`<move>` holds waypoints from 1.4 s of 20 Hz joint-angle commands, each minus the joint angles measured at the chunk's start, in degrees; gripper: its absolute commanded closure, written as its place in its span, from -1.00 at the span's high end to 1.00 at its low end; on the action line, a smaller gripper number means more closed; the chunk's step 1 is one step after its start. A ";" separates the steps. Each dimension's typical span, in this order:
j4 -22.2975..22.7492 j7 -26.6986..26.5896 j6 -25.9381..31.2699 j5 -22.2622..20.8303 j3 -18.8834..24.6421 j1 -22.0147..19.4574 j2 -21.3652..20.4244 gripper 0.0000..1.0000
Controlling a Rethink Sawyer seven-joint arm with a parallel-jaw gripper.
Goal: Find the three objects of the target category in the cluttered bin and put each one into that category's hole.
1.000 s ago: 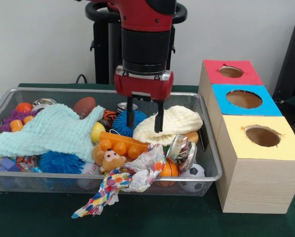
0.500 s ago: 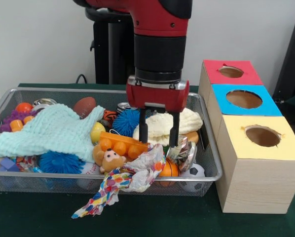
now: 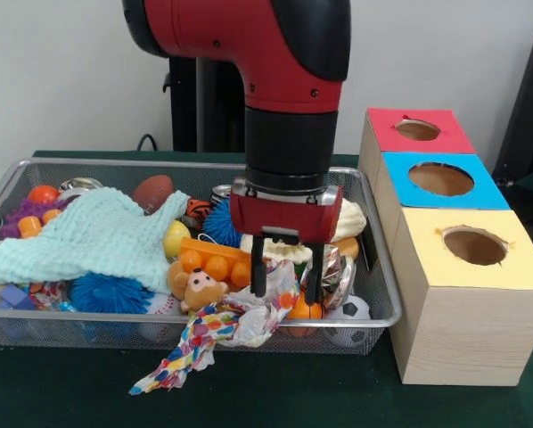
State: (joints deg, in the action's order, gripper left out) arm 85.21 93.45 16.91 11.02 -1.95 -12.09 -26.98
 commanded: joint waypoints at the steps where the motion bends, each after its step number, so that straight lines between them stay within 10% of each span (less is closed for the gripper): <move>1: -2.32 9.65 -0.79 -0.41 -1.55 -0.66 4.70 1.00; 28: 0.83 10.20 -4.46 -0.38 -0.28 -0.84 7.97 1.00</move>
State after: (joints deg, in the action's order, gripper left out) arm 84.63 93.45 16.03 11.01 -4.84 -12.15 -21.77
